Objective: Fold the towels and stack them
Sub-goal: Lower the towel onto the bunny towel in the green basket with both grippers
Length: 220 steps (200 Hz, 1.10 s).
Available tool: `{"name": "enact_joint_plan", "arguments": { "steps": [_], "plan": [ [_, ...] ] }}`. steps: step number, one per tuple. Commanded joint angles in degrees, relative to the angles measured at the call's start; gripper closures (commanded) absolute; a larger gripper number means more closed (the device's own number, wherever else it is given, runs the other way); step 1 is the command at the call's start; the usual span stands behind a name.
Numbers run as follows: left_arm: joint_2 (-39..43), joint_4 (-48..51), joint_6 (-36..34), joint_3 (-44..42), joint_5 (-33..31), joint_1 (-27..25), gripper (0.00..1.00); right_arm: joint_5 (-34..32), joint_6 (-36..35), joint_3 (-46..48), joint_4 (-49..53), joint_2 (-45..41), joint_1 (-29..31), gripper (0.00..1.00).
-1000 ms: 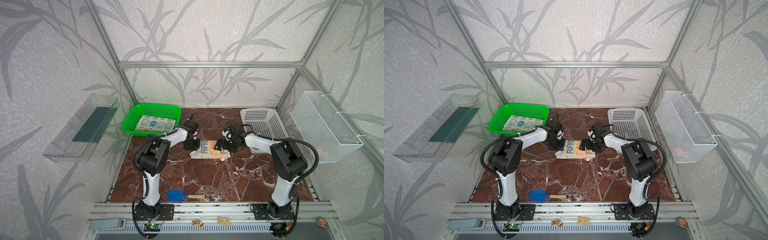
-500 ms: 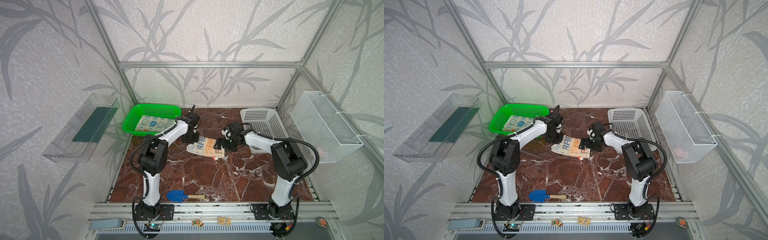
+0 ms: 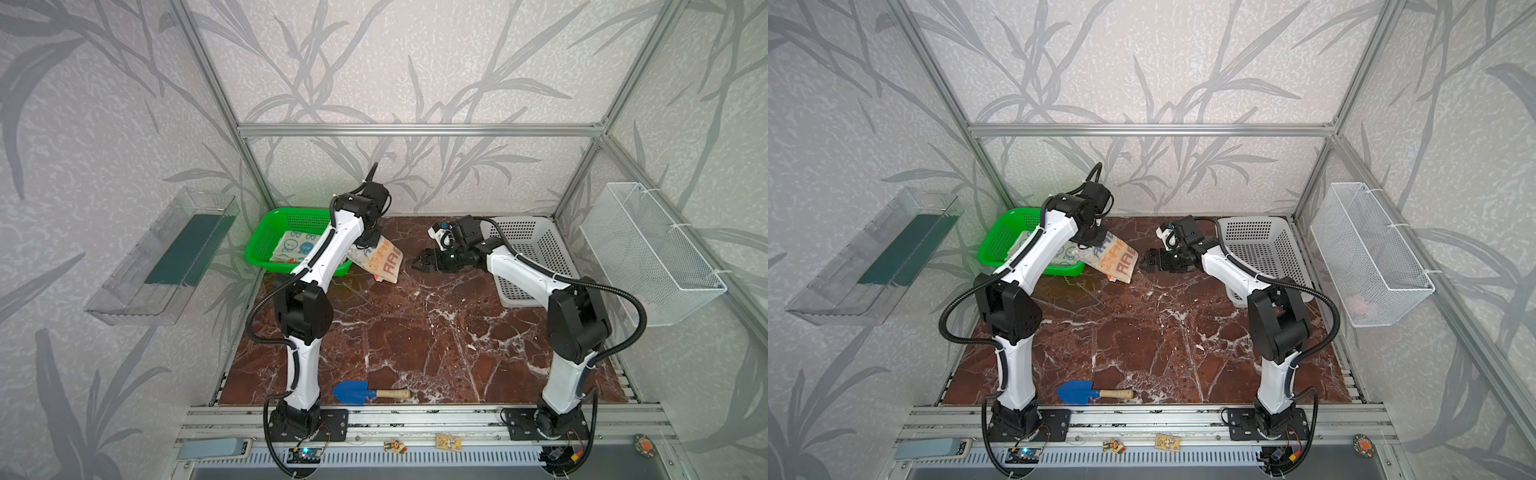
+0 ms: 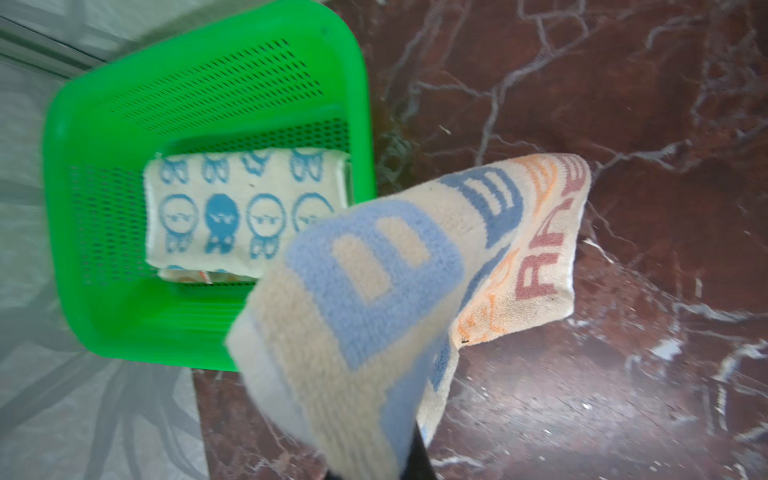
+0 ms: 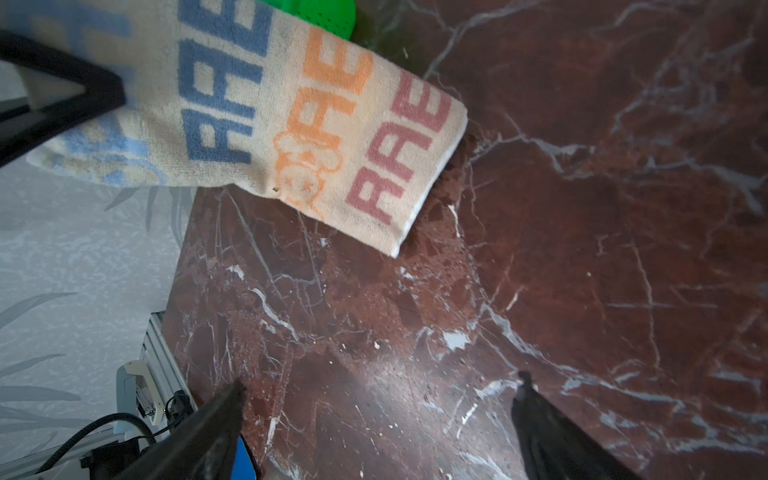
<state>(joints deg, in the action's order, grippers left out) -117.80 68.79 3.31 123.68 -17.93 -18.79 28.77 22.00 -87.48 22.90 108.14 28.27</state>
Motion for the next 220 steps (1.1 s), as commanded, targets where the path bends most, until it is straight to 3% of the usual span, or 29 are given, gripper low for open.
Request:
{"name": "enact_joint_plan", "arguments": {
  "steps": [1, 65, 107, 177, 220],
  "plan": [
    [-0.69, 2.20, -6.27, 2.00, -6.34, 3.15, 1.00, 1.11, -1.15, -4.64, 2.67, 2.92, 1.01, 0.01],
    [-1.25, -5.97, -13.99, -0.04, -7.27, 13.12, 1.00, -0.76, -3.67, -21.89, 8.19, 12.10, 4.64, 0.01],
    [-0.57, -14.99, -22.88, -6.18, -6.89, 17.00, 1.00, 0.49, -3.67, -26.91, 9.78, 16.40, 5.92, 0.01],
    [-3.54, -23.23, -31.35, -8.27, -5.14, 20.13, 1.00, 0.75, -3.24, -36.42, 14.23, 22.86, 6.36, 0.01],
    [-6.70, -24.57, -31.74, -7.20, -6.58, 21.11, 1.00, 1.68, -2.31, -36.60, 13.28, 23.71, 6.62, 0.01]
  ]
}}
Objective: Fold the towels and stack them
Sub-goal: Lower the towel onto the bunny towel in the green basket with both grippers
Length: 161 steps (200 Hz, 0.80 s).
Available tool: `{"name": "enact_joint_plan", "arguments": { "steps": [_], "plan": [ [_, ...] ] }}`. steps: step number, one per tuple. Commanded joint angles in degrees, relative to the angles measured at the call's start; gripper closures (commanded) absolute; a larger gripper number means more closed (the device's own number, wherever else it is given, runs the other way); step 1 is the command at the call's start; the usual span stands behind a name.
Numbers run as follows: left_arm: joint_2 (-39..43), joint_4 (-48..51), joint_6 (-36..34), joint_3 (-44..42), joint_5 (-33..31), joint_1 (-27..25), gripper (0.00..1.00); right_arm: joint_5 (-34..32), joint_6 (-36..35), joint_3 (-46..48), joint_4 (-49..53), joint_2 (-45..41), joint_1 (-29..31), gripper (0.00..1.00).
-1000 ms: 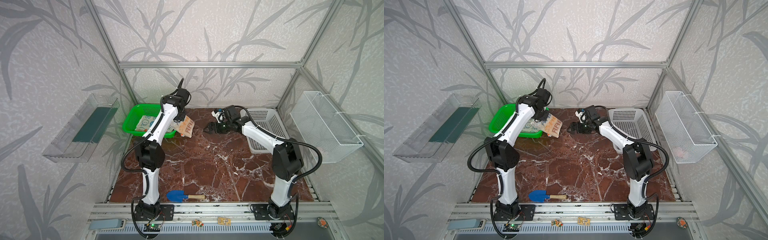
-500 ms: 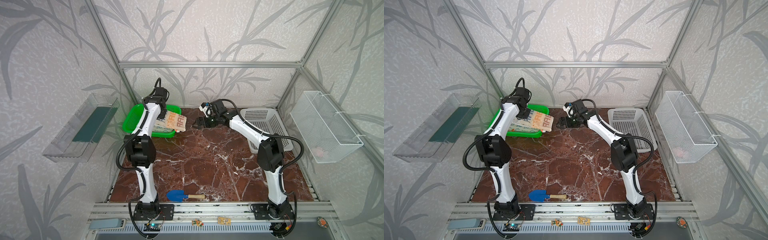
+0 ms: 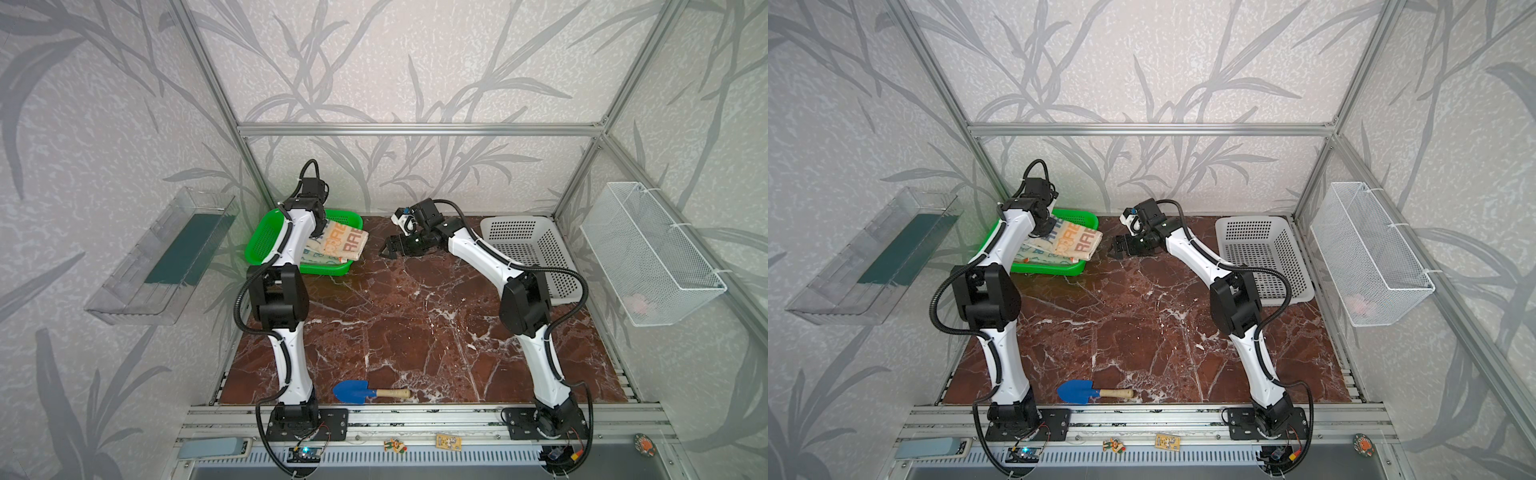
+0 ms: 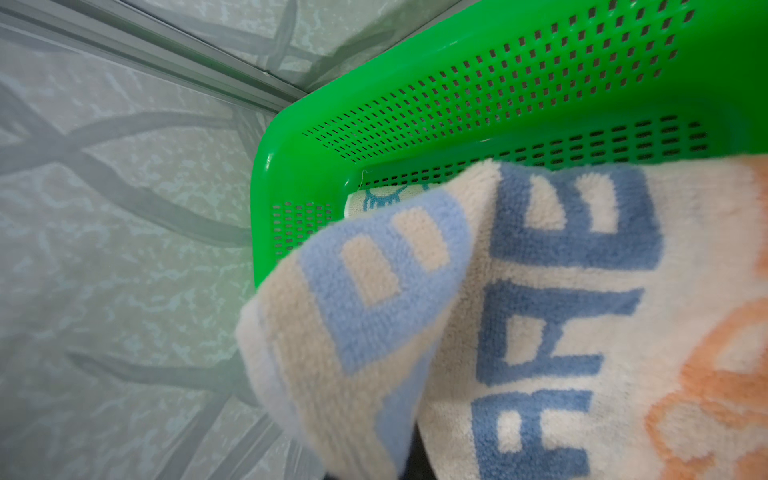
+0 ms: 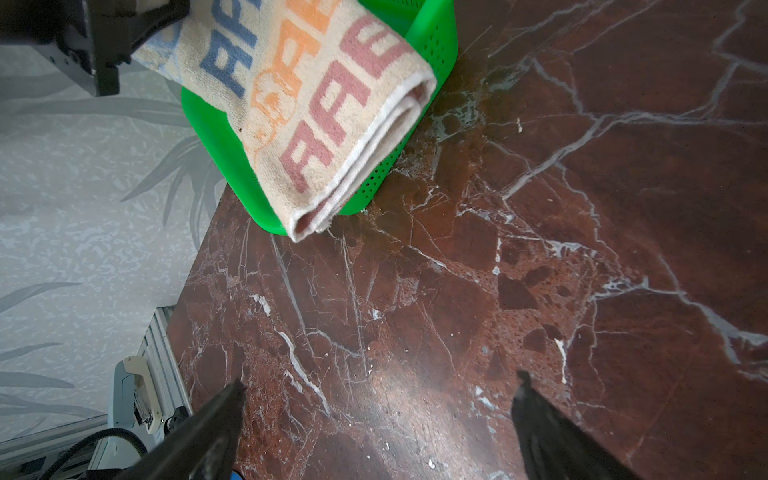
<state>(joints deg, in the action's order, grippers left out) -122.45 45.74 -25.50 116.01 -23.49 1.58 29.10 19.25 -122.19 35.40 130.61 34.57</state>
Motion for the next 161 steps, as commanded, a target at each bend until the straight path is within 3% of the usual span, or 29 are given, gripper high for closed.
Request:
{"name": "enact_joint_plan", "arguments": {
  "steps": [1, 161],
  "plan": [
    [-2.02, -1.61, -2.96, 0.42, -1.08, 0.72, 1.00, 1.33, 0.44, -1.90, 0.75, 1.24, 0.33, 0.01],
    [-3.28, -7.06, -3.51, 1.50, -4.40, 2.67, 1.00, 4.04, 1.28, -2.96, -0.90, 3.63, -0.27, 0.01]
  ]
}}
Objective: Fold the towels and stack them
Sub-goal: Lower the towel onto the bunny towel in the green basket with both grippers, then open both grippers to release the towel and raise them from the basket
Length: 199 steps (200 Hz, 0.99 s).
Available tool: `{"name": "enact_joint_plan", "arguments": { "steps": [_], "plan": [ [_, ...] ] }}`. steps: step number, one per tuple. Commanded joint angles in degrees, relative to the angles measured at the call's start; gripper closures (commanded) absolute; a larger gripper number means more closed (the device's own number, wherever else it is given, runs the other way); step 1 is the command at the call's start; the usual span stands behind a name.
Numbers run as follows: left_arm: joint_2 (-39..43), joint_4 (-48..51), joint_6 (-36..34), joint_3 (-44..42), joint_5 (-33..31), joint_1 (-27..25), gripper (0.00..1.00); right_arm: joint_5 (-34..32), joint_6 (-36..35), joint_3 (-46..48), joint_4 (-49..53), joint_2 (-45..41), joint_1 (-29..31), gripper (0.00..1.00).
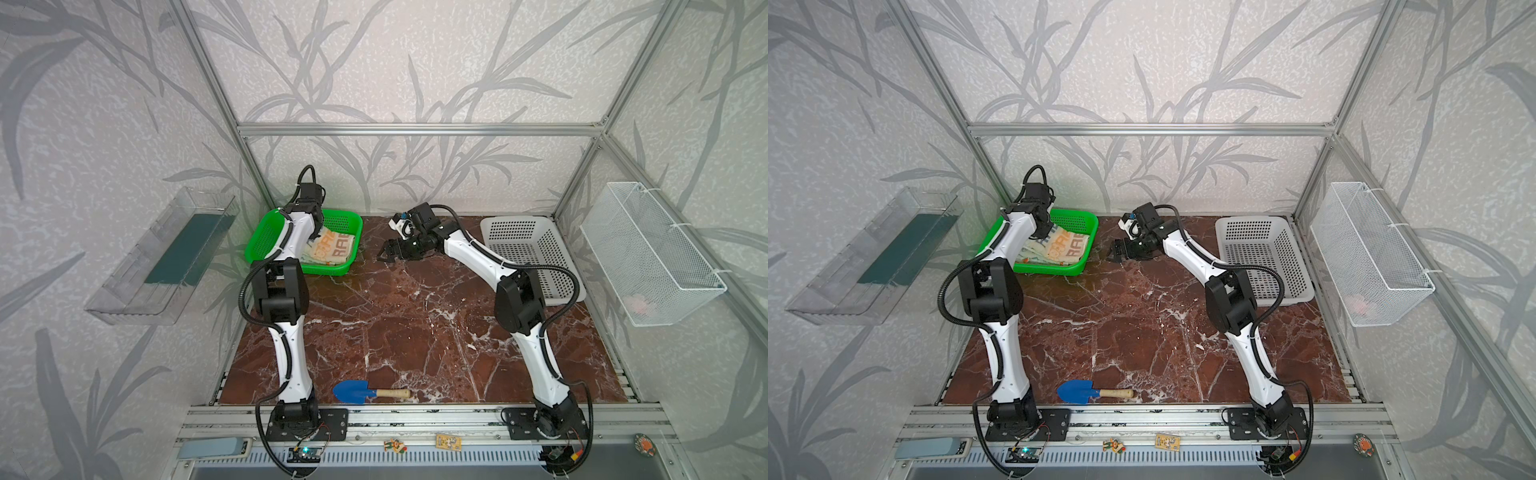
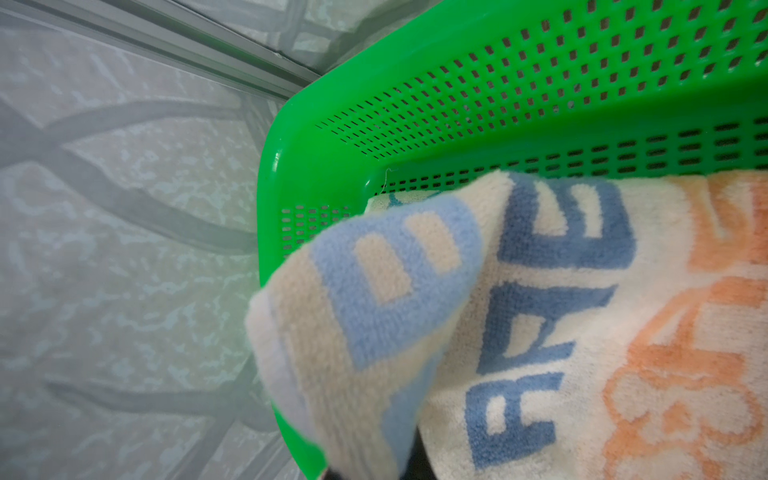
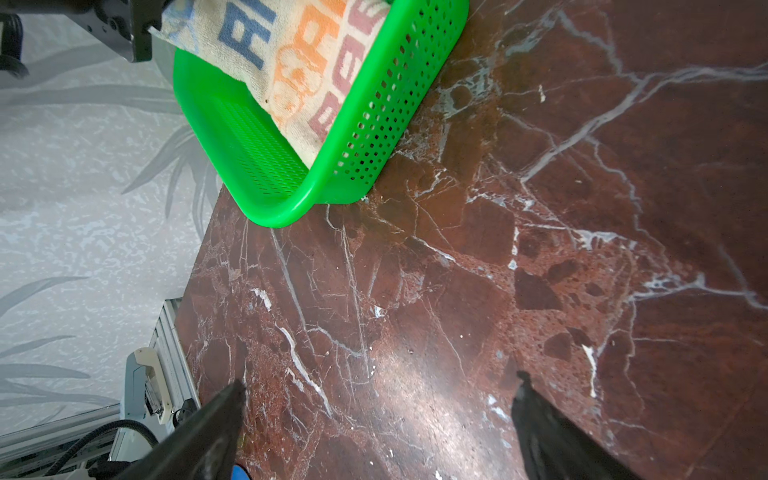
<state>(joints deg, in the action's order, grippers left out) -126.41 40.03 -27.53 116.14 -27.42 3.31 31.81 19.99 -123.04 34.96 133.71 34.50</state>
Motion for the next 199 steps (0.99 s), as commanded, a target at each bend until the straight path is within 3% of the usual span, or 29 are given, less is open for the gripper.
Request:
{"name": "enact_joint_plan", "arguments": {
  "steps": [1, 107, 123, 158, 163, 172, 174, 199],
  "plan": [
    [0.61, -1.36, -1.48, 1.37, -0.50, 0.97, 1.00, 1.37, 0.56, -2.11, -0.44, 0.51, -0.21, 0.01],
    [-3.37, -3.41, -0.64, -1.09, -5.54, 1.38, 1.00, 1.41, -0.91, -2.54, 1.20, -0.31, -0.33, 0.01],
    [-3.56, -3.70, -0.22, -1.09, -6.46, 1.43, 0.96, 1.28, -0.99, -2.45, 1.26, -0.53, -0.48, 0.01],
    [-3.41, -4.77, 0.55, -0.91, -8.44, 1.34, 0.65, 1.85, -0.61, -2.73, 1.22, -0.42, -0.49, 0.01],
    [-3.24, -5.01, 0.65, -0.99, -8.72, 1.39, 0.49, 1.85, -0.61, -2.73, 1.25, -0.43, -0.44, 0.01],
    [-2.88, -5.29, 0.79, -0.92, -8.99, 1.33, 0.08, 1.89, -0.62, -2.77, 1.25, -0.52, -0.49, 0.01],
    [-2.70, -5.24, 0.85, -0.91, -8.99, 1.34, 0.03, 1.93, -0.65, -2.74, 1.18, -0.59, -0.44, 0.01],
    [-0.52, -5.19, 4.04, -0.33, -7.90, 1.24, 0.01, 1.89, -0.68, -2.73, 1.36, -0.82, -0.48, 0.01]
  ]
}}
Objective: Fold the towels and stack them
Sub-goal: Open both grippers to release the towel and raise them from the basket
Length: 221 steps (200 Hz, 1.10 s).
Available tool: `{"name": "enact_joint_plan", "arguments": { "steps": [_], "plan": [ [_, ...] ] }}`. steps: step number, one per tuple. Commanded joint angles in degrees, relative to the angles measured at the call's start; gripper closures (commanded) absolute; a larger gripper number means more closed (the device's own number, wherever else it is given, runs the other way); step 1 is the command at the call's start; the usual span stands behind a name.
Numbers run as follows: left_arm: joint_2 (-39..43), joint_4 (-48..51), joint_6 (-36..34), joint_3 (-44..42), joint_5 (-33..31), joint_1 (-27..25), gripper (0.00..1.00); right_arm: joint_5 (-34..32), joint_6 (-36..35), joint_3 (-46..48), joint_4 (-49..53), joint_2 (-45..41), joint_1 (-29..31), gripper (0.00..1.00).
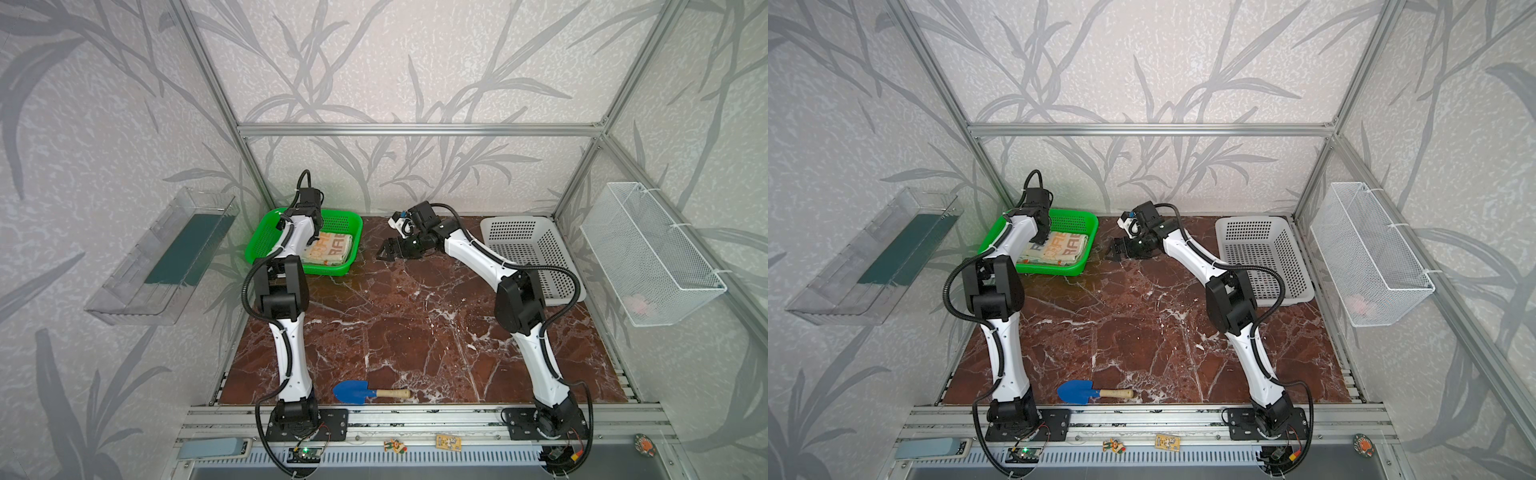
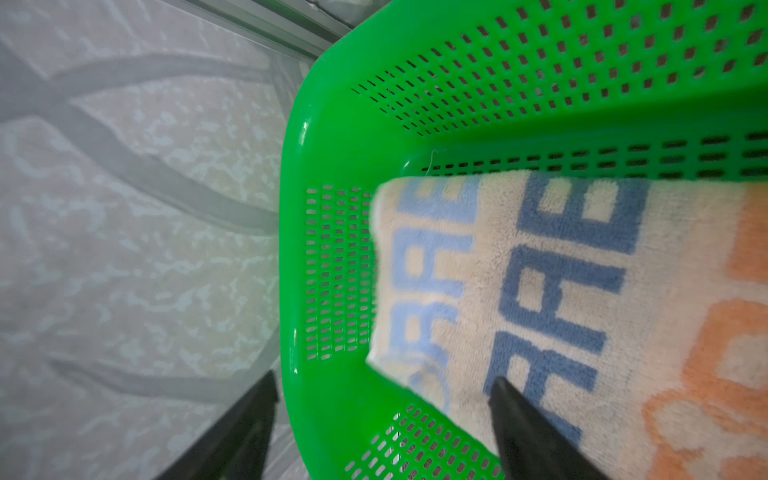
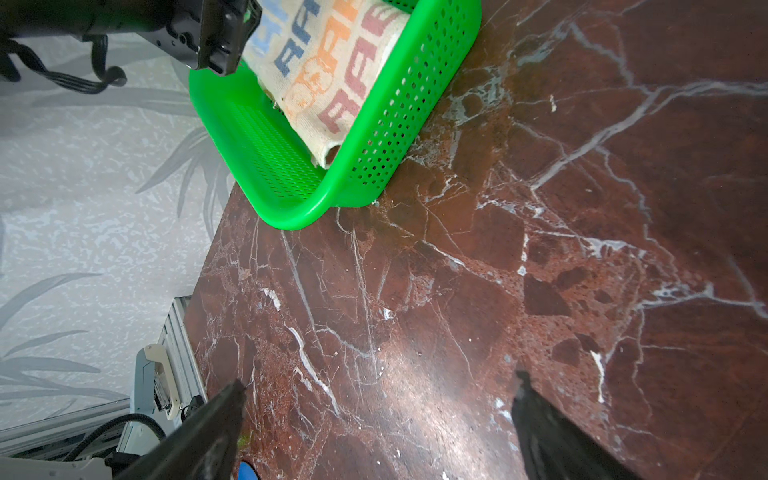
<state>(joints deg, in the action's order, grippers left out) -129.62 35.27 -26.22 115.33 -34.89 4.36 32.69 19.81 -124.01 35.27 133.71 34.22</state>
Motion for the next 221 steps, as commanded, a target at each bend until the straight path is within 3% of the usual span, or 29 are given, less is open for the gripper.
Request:
{"name": "enact_joint_plan", "arguments": {
  "steps": [1, 28, 78, 121, 149, 221],
  "plan": [
    [2.79, -0.40, 2.92, 0.49, -0.34, 0.20, 0.01, 1.00, -0.53, -1.77, 1.09, -0.86, -0.20, 0.01],
    [7.46, 0.01, 10.94, -0.15, 7.33, -0.05, 0.01, 0.62, -1.01, -0.97, 1.24, -1.87, -0.45, 0.01],
    [11.15, -1.25, 29.76, -6.30, 27.54, -0.81, 0.01, 1.58, 0.74, 3.38, -2.06, -3.45, -1.99, 0.01],
    [6.27, 0.39, 34.11, -5.74, 31.63, -2.51, 0.01, 1.85, 0.63, 7.85, -4.16, -4.98, -2.39, 0.01],
    [3.00, 1.52, 34.66, -4.34, 37.76, -2.54, 0.01, 2.56, 1.54, 10.90, -6.37, -5.85, -3.05, 0.01],
    [-0.76, 5.13, 37.04, -2.65, 39.18, -2.34, 0.01, 2.82, 1.74, 14.72, -8.08, -7.88, -3.69, 0.01]
  ]
}}
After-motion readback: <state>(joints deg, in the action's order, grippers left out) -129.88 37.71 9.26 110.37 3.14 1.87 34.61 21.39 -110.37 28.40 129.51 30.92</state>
